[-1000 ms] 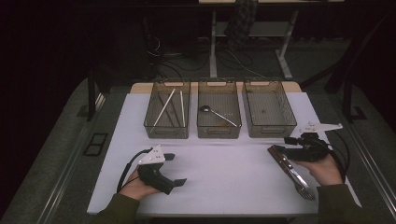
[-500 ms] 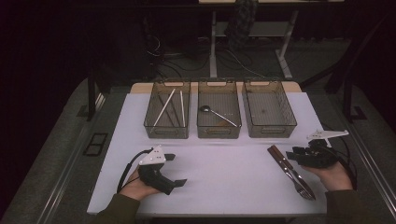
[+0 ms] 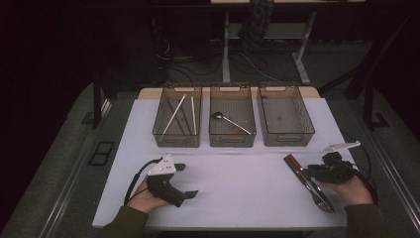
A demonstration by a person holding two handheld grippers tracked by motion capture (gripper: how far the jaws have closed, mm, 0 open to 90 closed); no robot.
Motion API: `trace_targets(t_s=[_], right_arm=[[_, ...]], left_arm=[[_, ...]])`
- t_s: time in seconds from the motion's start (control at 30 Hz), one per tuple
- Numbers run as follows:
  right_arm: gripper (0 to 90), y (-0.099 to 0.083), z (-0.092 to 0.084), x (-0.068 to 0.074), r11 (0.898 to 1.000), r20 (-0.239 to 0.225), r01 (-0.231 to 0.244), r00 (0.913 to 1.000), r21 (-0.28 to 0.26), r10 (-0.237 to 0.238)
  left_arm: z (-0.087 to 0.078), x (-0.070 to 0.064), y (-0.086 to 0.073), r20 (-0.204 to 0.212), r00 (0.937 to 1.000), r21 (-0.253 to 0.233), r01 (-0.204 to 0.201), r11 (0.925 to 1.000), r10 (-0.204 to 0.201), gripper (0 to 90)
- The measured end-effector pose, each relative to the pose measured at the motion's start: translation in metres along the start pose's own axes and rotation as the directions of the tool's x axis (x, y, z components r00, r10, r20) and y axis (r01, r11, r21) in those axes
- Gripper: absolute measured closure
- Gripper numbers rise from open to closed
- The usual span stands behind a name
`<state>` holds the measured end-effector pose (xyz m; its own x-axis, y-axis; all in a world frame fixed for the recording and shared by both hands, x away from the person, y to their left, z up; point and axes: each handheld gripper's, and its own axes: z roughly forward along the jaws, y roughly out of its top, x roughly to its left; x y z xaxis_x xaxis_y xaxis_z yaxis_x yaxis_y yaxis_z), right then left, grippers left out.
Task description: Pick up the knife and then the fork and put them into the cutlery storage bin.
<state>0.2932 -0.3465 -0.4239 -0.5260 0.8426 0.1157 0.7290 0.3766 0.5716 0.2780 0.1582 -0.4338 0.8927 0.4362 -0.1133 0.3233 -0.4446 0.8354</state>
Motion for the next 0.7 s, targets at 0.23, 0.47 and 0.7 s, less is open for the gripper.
trace_targets(t_s=[0.23,0.47,0.7], right_arm=[[70.5,-0.0081,0.0019,-0.0015,0.999,0.000,-0.002,1.0000,0.034,0.002],[71.4,-0.0072,0.0073,0.0017,0.998,0.005,0.020,0.9998,0.053,-0.020],[72.3,-0.0066,0.0091,0.0024,0.997,0.017,0.038,0.9991,0.065,-0.039]], left_arm=[[0.0008,0.0000,0.0001,0.001,1.0000,0.001,-0.001,1.0000,0.001,0.0],[0.0017,-0.0007,0.0002,0.001,1.0000,0.005,-0.001,1.0000,0.001,0.0],[0.0018,-0.0006,0.0002,0.000,1.0000,0.005,0.000,1.0000,0.000,0.0]])
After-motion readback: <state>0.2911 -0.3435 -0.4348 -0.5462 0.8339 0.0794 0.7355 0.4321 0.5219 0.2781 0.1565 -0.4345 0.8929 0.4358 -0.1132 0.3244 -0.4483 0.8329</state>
